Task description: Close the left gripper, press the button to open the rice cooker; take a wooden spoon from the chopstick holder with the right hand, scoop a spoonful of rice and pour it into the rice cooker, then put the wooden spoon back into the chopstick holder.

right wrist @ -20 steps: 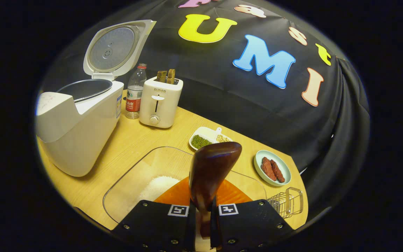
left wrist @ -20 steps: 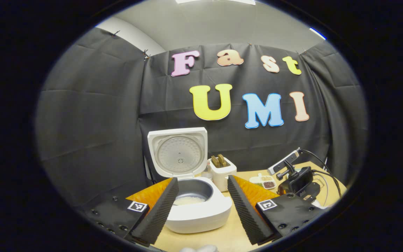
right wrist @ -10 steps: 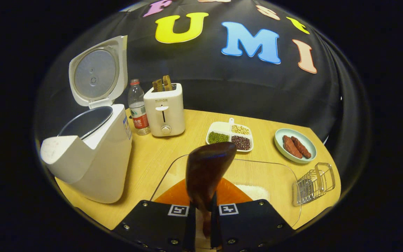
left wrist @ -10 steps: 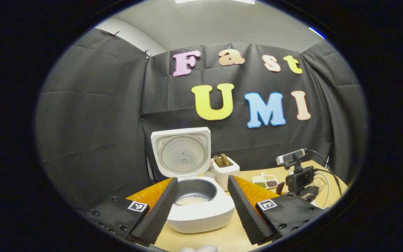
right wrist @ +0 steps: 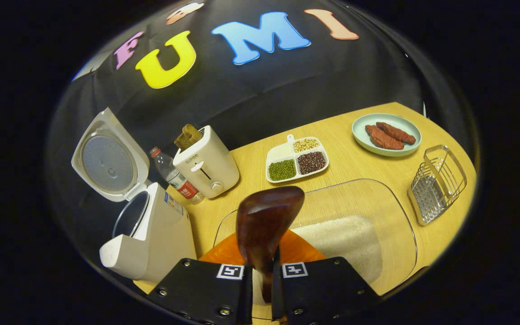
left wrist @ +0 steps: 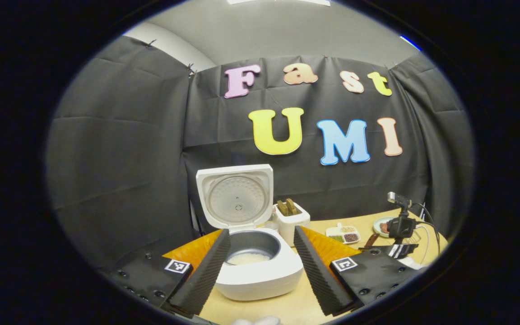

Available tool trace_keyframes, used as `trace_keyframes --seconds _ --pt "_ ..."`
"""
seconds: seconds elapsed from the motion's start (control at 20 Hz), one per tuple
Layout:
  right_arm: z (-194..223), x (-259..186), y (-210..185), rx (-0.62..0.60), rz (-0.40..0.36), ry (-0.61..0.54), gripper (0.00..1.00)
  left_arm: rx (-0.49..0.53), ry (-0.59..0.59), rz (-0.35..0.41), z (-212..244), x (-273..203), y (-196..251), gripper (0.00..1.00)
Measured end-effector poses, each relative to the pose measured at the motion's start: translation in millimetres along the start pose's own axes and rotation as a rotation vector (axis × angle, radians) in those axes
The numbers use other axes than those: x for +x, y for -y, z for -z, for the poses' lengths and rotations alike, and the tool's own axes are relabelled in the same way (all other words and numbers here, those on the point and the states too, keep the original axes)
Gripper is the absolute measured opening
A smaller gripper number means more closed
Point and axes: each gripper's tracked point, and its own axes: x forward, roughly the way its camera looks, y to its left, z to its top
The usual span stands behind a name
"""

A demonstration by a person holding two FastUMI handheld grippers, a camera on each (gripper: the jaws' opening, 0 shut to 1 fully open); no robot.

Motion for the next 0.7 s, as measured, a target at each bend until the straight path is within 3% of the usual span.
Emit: trace_keyframes --seconds 0.35,0.7 --pt "-10 -7 10 0.258 -0.087 0.007 0.17 0.008 0.003 0.002 -8 4 4 0.99" --pt "-49 -27 30 0.511 -0.166 0.083 0.17 0.042 0.034 0.007 -23 10 9 0.97"
